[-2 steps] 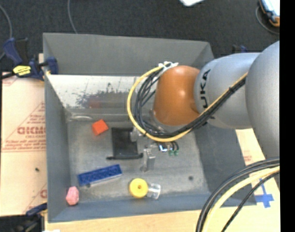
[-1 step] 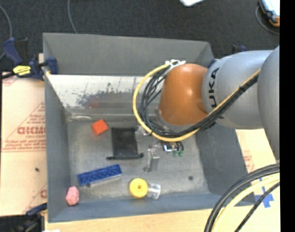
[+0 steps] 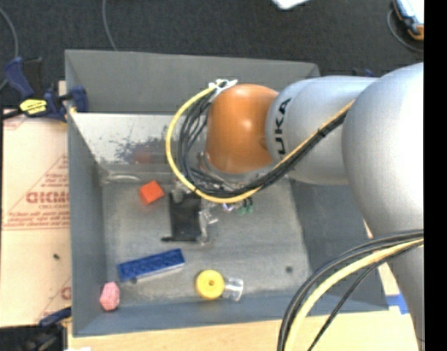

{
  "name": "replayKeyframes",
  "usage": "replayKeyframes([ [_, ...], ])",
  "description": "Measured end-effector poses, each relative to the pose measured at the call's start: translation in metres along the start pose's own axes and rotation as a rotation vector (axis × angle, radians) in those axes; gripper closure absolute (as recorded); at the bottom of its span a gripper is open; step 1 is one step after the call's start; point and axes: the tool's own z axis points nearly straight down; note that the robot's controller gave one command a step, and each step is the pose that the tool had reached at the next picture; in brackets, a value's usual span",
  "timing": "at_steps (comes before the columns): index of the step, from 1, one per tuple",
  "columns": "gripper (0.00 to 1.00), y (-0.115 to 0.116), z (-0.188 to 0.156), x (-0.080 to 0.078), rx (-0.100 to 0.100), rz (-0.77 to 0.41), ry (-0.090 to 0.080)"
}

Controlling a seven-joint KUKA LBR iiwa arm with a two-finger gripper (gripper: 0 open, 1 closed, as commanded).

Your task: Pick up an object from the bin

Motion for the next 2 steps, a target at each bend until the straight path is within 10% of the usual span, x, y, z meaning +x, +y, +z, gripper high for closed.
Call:
replayKeyframes([
  [1, 0.00, 0.026, 0.017, 0.007, -0.002, 0.179, 0.003],
  [2, 1.00, 0.019, 0.024, -0.009, 0.000, 0.285, -0.007],
])
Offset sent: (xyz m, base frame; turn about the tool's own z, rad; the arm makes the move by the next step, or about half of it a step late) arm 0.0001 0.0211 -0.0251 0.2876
